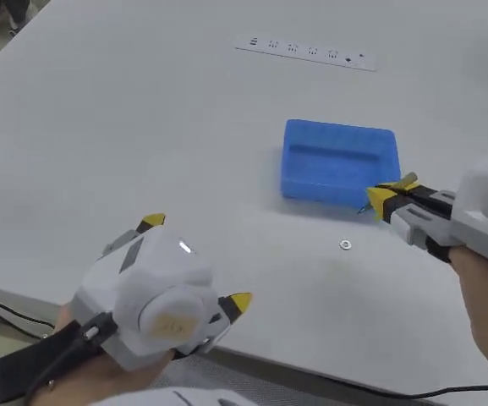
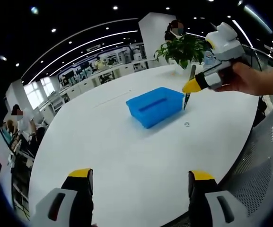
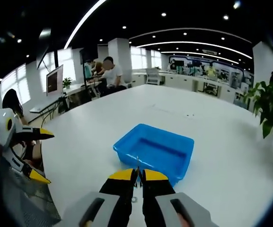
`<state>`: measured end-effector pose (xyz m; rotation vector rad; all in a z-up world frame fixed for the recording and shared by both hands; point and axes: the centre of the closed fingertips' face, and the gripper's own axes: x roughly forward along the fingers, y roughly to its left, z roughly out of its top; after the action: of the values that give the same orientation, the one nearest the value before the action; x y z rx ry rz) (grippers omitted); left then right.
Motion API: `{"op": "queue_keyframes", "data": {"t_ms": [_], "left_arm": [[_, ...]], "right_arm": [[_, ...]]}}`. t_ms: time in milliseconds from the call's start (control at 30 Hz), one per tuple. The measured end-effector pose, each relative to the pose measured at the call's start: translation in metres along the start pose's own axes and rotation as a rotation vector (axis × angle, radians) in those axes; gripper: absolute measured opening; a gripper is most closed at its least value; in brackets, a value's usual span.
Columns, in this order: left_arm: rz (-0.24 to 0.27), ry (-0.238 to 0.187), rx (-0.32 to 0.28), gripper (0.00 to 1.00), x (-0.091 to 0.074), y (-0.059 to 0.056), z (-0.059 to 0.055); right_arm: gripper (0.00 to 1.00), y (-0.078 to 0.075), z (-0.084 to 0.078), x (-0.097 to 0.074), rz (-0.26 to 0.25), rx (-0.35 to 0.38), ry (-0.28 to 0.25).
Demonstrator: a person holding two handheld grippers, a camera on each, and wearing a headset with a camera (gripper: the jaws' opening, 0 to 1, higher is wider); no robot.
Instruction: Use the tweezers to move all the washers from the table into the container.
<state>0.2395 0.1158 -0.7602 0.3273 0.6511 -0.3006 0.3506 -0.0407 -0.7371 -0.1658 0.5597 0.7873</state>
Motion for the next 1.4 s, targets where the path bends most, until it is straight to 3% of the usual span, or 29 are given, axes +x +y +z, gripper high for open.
{"op": "queue_keyframes", "data": {"t_ms": [200,533,567,1400], "left_arm": [[-0.005,0.003,0.000,0.85,0.000,-0.001,0.000],[-0.009,0.006,-0.007,0.85,0.000,-0.001,0.000],[-0.007,0.011,-0.004,0.85,0.001,0.000,-0.002],[-0.006,0.023,0.009,0.83,0.002,-0.002,-0.004]], "right_arm": [[0.03,0.005,-0.019,0.008,0.000,0.008,0.046],[0.03,0.000,-0.033,0.018,-0.004,0.004,0.087],[0.03,0.001,-0.030,0.018,-0.003,0.006,0.063],[0.03,0.004,-0.033,0.013,0.027,0.010,0.101]]}}
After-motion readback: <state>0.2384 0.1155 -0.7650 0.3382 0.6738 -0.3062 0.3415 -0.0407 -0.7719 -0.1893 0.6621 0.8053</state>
